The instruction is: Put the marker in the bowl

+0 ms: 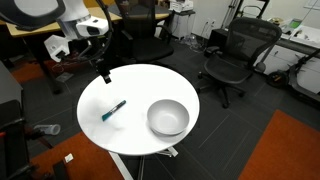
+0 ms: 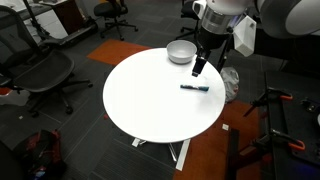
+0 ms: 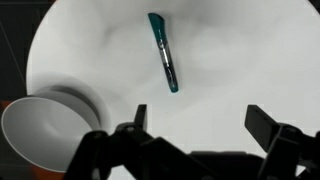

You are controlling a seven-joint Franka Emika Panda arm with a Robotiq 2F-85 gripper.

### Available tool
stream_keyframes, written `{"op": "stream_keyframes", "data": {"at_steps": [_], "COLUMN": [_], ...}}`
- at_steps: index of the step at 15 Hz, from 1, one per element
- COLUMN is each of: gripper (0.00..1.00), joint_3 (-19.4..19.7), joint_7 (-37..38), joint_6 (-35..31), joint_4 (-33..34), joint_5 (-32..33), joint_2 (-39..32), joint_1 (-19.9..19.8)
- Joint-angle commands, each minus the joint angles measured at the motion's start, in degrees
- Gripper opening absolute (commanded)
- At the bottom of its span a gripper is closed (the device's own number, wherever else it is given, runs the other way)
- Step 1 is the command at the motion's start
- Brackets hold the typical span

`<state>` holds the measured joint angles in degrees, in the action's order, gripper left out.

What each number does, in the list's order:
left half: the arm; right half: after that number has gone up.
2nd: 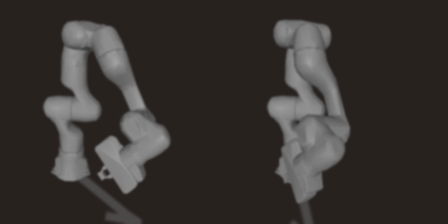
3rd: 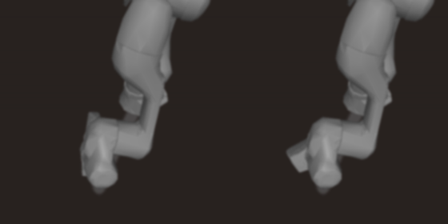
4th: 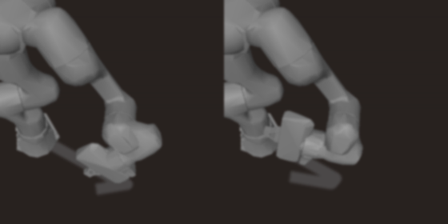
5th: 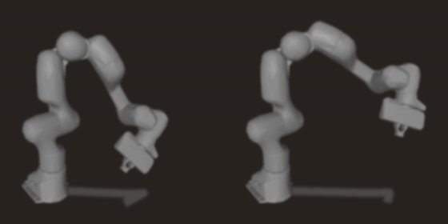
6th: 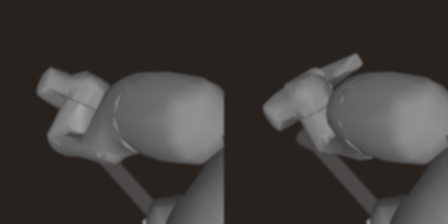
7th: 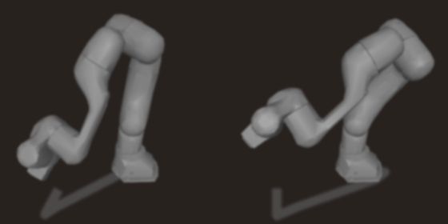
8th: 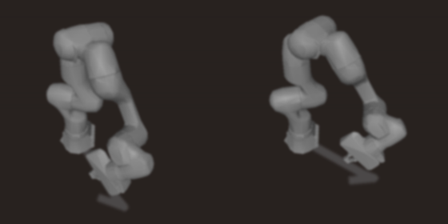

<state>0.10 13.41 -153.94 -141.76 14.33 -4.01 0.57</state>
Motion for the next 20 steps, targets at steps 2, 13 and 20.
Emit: {"op": "stream_keyframes", "data": {"at_steps": [2, 13, 20], "gripper": [1.0, 1.0, 1.0], "joint_3": [1.9, 3.9, 2.5], "joint_7": [-3.8, -15.0, -17.4], "joint_6": [0.6, 1.8, -0.2], "joint_4": [4.1, 9.2, 9.4], "joint_5": [2.7, 0.8, -2.8], "joint_2": [-5.0, -14.2, -16.7], "joint_1": [-0.2, -1.3, -2.5]}}
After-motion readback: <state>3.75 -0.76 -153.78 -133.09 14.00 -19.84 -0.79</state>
